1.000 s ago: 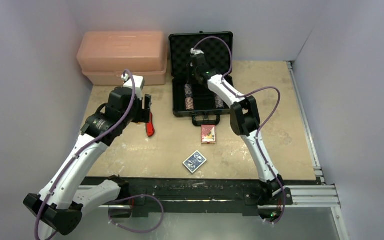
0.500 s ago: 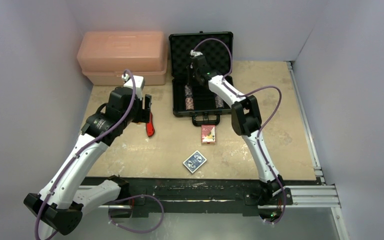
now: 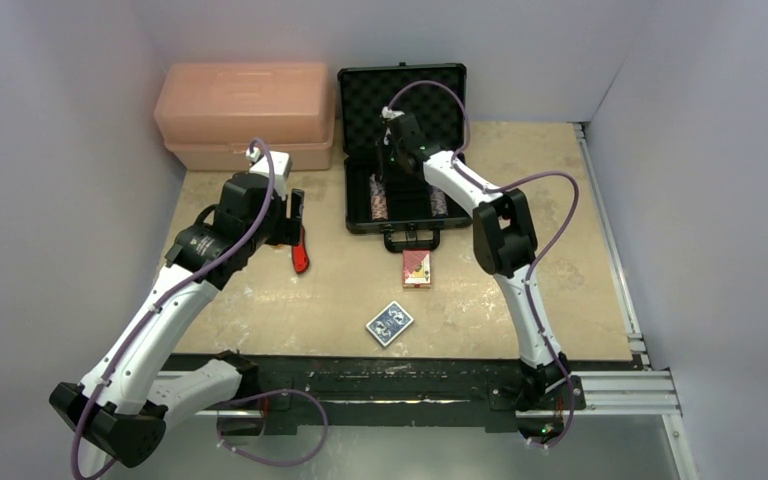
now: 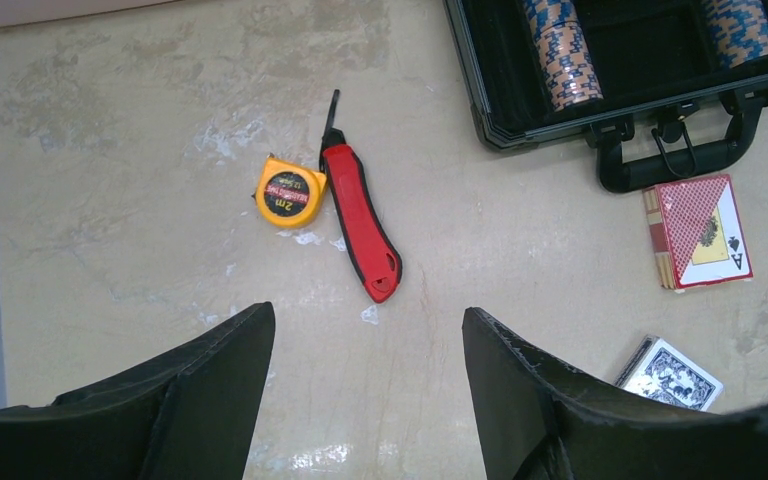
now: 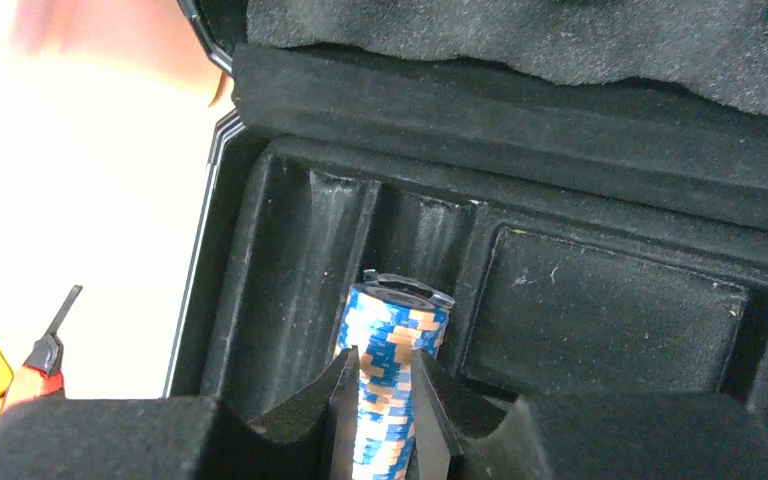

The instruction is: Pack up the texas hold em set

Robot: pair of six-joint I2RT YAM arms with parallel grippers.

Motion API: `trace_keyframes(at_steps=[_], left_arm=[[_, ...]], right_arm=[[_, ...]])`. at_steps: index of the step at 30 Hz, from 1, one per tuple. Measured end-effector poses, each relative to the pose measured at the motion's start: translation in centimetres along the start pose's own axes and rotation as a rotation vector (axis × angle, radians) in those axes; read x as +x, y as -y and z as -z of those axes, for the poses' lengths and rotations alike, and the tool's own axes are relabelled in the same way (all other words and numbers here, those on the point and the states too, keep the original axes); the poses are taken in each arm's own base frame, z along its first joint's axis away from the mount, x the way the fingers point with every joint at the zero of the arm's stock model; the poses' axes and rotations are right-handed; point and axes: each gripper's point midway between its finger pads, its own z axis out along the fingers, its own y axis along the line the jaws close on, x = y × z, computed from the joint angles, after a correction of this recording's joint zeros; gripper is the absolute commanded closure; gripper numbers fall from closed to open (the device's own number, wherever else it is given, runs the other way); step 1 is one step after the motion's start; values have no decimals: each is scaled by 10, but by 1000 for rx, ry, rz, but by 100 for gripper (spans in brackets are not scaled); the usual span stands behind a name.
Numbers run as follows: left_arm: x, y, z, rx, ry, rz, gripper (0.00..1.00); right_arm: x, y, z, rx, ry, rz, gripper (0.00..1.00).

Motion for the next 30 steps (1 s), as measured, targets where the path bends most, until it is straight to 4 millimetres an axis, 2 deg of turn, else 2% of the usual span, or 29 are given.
trace_keyframes(at_steps=[2, 5, 8, 9, 12, 17, 20, 25, 30], left_arm=[[1, 0, -1, 0, -4, -1, 32], [1, 0, -2, -3, -9, -5, 31], [2, 0, -3, -5, -11, -6, 25], [2, 0, -3, -5, -11, -7, 24], [2, 0, -3, -4, -12, -15, 19], [2, -5, -3, -26, -10, -21, 10], [1, -13, -1, -68, -4, -21, 7], [-4, -23, 7, -113, 30, -13, 7], [-5, -26, 11, -125, 43, -9, 7]], right_arm=[[3, -2, 3, -1, -14, 6, 55], [3, -3, 7, -2, -19, 13, 33], [-3, -7, 16, -4, -11, 20, 21], [-7, -9, 21, -6, -4, 24, 19], [-22, -15, 44, -7, 34, 30, 3], [-52, -24, 100, 2, 126, 42, 1], [-59, -27, 133, 11, 170, 43, 1], [-42, -24, 169, 43, 178, 42, 1], [-9, -17, 185, 91, 135, 34, 1]])
